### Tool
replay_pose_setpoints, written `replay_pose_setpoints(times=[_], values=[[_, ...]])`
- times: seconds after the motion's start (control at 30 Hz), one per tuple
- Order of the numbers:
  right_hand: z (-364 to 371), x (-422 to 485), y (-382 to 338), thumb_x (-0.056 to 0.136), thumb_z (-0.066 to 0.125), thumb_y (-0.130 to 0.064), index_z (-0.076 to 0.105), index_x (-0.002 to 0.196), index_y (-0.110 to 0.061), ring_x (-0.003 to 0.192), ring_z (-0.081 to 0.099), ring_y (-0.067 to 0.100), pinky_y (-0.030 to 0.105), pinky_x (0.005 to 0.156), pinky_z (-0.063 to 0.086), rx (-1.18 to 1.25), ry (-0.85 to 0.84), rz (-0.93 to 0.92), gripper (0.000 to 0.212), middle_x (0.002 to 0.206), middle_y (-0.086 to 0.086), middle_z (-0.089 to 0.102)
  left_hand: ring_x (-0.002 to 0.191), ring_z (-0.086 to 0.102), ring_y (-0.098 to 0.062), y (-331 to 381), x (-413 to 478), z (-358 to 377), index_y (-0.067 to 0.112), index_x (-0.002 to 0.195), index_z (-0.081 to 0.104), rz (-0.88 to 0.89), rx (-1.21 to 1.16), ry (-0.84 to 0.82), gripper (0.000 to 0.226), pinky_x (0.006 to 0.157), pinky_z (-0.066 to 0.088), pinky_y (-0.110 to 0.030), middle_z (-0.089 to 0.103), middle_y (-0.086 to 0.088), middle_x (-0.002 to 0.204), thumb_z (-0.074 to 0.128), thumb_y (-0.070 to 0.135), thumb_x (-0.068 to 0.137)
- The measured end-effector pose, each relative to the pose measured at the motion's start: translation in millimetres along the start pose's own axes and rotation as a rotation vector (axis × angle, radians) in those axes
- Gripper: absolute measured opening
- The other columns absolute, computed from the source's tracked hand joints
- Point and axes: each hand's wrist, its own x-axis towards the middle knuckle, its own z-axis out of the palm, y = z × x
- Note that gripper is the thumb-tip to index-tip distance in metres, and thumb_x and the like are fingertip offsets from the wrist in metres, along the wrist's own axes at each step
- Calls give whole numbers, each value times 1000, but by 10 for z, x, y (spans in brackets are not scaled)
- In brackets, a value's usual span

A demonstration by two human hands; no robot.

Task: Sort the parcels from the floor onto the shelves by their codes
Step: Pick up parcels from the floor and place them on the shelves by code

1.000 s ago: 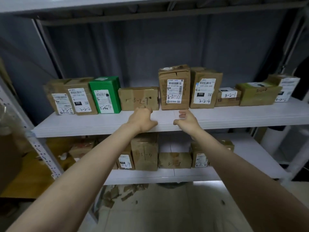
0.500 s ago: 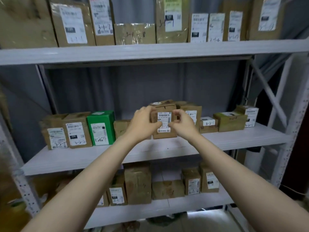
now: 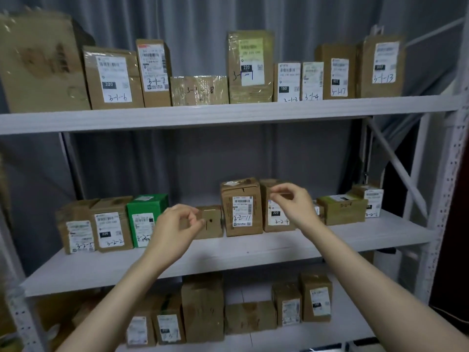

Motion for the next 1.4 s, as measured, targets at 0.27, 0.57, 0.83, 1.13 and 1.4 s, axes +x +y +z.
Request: replay_pose_setpoints(times=[0.27,0.57,0.83,1.13,1.4], values=[[-71,36,618,90,68,-23,71,99,-17,105,62,14,31,92,49,-25,-27,166,12,107,-4,69,107,60,-16,-229,-178,358,12,60,60,-153,-78,-62,28,92,42,-34,68,3,101,69,17,86],[-821,308,1777,93,63,-33,62,122,-10,116,55,22,30,97,43,-156,24,418,37,120,2,61,111,58,-17,-96,195,1746,17,108,68,-221,-111,-242,20,87,41,-31,66,4,114,68,25,89],[-1563,1294,2565,92,61,-25,52,135,-9,114,55,23,33,98,43,-121,116,477,47,118,3,58,121,55,-27,390,818,3166,7,135,52,-260,-111,-265,51,98,43,-34,57,-11,135,69,20,89],[-1661,1985,3284,82,69,-49,29,150,-14,137,35,37,44,110,33,-203,322,542,87,154,14,28,119,55,-29,1010,1462,4227,8,130,57,-173,-48,-185,46,95,41,-31,59,-11,130,68,21,87],[-1777,2206,3714,81,68,-50,63,120,-23,121,47,30,39,95,45,-251,427,451,47,131,6,48,131,36,-31,1190,1809,5125,14,142,41,36,327,-360,62,107,34,-37,46,-10,142,63,25,86]])
